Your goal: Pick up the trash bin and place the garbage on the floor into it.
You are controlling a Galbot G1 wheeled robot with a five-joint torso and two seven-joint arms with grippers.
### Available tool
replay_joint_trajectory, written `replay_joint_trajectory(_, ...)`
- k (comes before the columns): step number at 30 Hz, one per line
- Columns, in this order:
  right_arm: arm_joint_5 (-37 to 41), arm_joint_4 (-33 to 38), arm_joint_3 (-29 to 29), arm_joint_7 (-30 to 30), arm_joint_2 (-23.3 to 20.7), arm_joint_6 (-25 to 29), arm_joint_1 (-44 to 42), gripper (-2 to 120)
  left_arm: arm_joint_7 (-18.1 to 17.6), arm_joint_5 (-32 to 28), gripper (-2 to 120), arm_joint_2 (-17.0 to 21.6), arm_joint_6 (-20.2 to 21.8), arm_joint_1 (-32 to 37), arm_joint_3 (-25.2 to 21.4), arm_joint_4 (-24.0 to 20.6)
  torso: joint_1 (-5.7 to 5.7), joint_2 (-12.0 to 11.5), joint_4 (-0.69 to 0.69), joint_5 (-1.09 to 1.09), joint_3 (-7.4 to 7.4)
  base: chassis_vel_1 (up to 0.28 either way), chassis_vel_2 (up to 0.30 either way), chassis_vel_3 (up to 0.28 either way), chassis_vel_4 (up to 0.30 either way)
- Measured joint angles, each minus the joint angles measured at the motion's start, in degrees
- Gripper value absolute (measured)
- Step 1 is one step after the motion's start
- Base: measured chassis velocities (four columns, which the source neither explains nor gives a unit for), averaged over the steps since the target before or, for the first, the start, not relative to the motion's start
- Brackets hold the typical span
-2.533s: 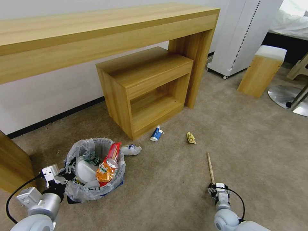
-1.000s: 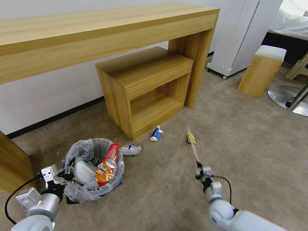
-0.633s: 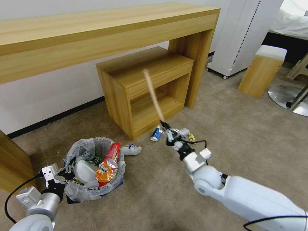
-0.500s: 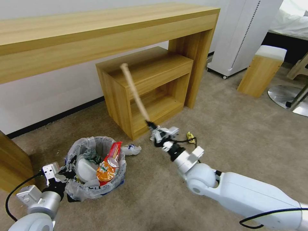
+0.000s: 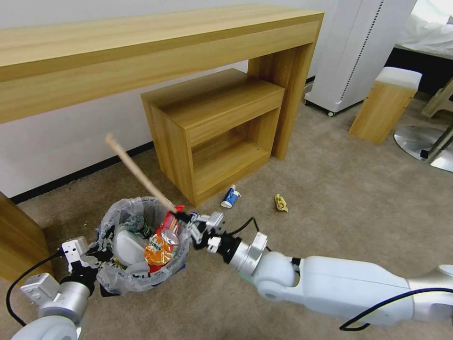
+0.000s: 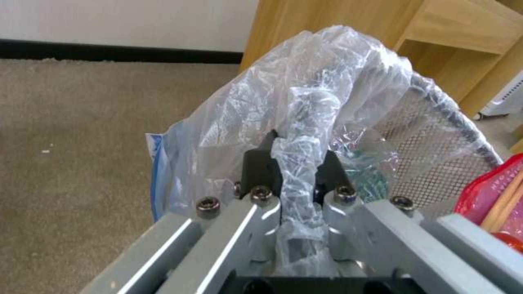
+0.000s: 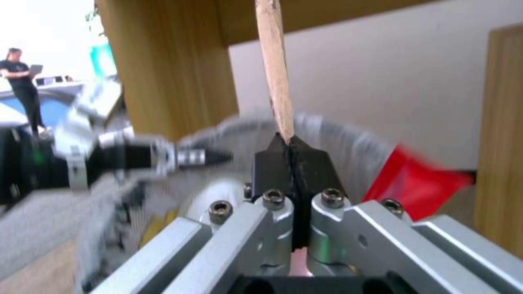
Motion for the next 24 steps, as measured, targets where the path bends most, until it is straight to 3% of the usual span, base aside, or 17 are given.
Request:
replay_joint_trajectory(18, -1.78, -4.09, -5.27, 3.74, 6.08, -1.35, 1.26, 0, -0.04, -0.20, 3, -0.48, 0.11, 1.39, -0.40, -2.76, 0.00, 0.00, 0.00, 0.00, 0.00, 0.000, 0.000, 0.000, 0.000)
replay_joint_trajectory(24, -1.78, -3.57, -5.71, 4.87, 6.42, -1.82, 1.45, 25, -0.09, -0.33, 3, -0.41, 0.17, 0.92, -0.19, -2.41, 0.00, 0.00, 0.00, 0.00, 0.00, 0.000, 0.000, 0.000, 0.000)
